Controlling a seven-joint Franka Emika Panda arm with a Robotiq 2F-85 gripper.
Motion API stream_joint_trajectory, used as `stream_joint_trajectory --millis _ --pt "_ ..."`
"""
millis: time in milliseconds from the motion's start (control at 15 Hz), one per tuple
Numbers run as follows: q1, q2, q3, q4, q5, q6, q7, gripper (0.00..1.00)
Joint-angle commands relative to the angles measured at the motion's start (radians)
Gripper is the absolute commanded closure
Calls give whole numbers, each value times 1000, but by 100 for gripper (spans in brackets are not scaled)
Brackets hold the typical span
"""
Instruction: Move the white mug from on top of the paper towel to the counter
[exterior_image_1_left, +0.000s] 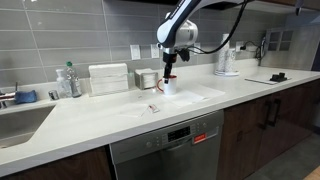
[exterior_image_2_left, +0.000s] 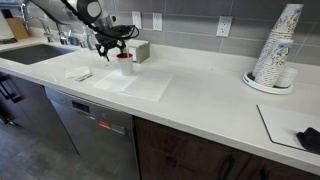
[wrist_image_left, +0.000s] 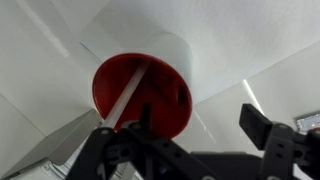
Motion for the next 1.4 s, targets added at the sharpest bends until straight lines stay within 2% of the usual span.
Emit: stream_joint_trajectory --millis 0,333,467,600,733,1333 --pt "-21 46 18 60 17 -57 -39 42" --pt "-22 63 8 84 5 -92 -22 82" --pt "-22 65 6 91 2 -105 -20 94" --pt "-22 66 5 95 0 -117 -18 97" --pt "-24 53 4 91 2 -129 -13 93" --pt "-67 -59 -27 120 20 -193 3 94"
